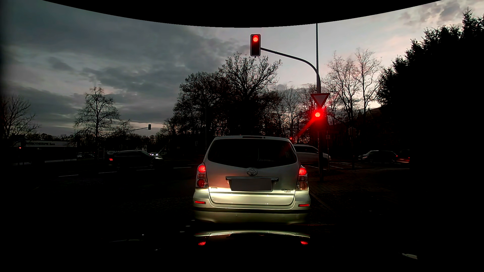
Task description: Follow the waypoints while adhering to traffic rules and regulations
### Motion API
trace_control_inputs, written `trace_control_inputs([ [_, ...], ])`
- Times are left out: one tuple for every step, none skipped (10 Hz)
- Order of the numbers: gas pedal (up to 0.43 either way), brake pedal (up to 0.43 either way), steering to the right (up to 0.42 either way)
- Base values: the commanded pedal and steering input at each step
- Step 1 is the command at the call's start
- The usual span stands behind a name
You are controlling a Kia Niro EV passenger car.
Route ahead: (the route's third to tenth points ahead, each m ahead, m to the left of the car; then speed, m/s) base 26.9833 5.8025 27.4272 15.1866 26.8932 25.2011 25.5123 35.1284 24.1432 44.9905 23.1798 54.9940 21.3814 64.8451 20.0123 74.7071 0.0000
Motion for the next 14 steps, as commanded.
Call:
trace_control_inputs([
  [0.0,0.341,0.0],
  [0.0,0.341,-0.001],
  [0.0,0.341,-0.001],
  [0.0,0.341,0.0],
  [0.0,0.341,0.0],
  [0.0,0.341,0.0],
  [0.0,0.341,-0.001],
  [0.0,0.341,-0.001],
  [0.0,0.341,0.0],
  [0.0,0.341,-0.001],
  [0.0,0.341,-0.001],
  [0.0,0.341,-0.001],
  [0.0,0.341,-0.001],
  [0.0,0.341,-0.001],
])
